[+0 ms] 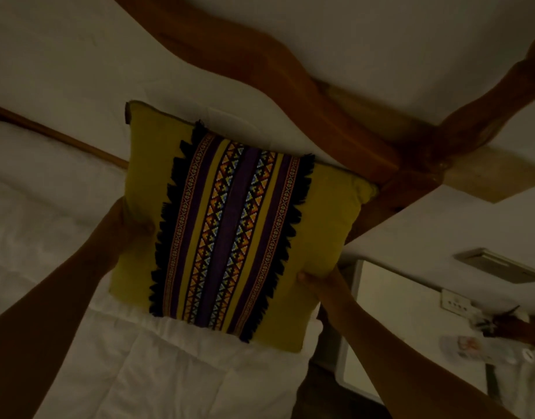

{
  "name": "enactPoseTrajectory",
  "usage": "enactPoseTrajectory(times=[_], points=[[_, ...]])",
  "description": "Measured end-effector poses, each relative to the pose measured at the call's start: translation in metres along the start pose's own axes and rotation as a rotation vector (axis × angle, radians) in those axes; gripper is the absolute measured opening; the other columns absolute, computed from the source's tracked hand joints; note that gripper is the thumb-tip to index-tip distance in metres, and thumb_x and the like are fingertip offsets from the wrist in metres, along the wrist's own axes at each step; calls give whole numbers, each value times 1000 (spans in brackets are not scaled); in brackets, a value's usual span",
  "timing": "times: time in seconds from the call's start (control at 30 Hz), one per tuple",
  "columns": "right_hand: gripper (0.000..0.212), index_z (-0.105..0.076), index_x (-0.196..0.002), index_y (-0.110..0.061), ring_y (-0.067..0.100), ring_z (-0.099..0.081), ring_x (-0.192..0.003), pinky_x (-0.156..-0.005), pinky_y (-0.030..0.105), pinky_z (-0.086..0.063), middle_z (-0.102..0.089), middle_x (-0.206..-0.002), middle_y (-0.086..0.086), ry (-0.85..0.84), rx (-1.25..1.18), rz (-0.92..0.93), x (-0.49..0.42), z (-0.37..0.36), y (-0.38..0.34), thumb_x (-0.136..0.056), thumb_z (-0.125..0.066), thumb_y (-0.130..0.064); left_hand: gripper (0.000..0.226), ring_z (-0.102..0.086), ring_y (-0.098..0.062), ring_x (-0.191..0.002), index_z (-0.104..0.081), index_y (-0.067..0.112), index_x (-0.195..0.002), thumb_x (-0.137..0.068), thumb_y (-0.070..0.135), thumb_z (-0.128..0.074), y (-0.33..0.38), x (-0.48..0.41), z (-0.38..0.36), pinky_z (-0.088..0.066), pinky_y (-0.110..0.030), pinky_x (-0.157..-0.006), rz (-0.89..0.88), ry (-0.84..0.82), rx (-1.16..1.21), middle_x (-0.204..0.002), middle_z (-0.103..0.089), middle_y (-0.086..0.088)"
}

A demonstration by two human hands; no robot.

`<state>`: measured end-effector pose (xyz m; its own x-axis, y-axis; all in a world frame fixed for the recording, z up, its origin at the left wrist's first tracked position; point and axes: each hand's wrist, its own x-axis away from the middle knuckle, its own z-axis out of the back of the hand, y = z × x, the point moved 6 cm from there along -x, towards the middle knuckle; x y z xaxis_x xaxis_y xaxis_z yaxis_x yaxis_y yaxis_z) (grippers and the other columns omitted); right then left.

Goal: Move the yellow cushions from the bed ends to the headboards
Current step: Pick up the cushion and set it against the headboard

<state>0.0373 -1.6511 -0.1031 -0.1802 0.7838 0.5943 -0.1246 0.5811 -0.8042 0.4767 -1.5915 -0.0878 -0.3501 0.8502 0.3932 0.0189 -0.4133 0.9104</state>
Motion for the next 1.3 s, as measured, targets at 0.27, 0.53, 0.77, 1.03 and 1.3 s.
enactPoseTrajectory(times=[0.27,0.53,0.77,1.03,1.3], points=[[67,-39,-148,-11,39,-56,-124,-99,56,-48,-55,-140,18,124,-27,0,-41,9,3,-89,-68,1,79,-71,-22,-105,-61,41,-124,-54,20,-89,12,-50,-43,-61,-47,-75,-52,-84,49,-118,-72,-1],[61,-48,-141,-16,32,-63,-114,-93,54,-54,-65,-127,13,239,-44,58,-35,23,13,-86,-70,1,87,-62,-30,-122,-45,21,-144,-68,0,-81,21,-78,-58,-59,-50,-86,-198,-134,37,-134,-62,-11],[68,-38,-148,-16,36,-58,-122,-98,56,-51,-59,-135,14,193,38,-3,-49,32,12,-88,-67,-1,85,-63,-27,-118,-45,31,-142,-66,21,-81,-10,-89,-77,-53,-58,-92,-67,-106,14,-129,-65,-5],[72,-29,-149,-13,22,-52,-116,-90,39,-48,-50,-140,13,200,142,4,-51,30,5,-89,-67,0,74,-58,-29,-123,-40,25,-145,-81,14,-75,-37,-97,-74,-49,-59,-99,-54,-82,-55,-136,-59,-7],[63,-35,-146,-18,34,-53,-124,-97,53,-50,-52,-140,10,217,313,-218,-28,33,33,-92,-67,-26,69,-51,-35,-128,-36,12,-146,-86,13,-71,-63,-39,-58,-48,-48,-100,136,107,-306,-141,-51,-13]])
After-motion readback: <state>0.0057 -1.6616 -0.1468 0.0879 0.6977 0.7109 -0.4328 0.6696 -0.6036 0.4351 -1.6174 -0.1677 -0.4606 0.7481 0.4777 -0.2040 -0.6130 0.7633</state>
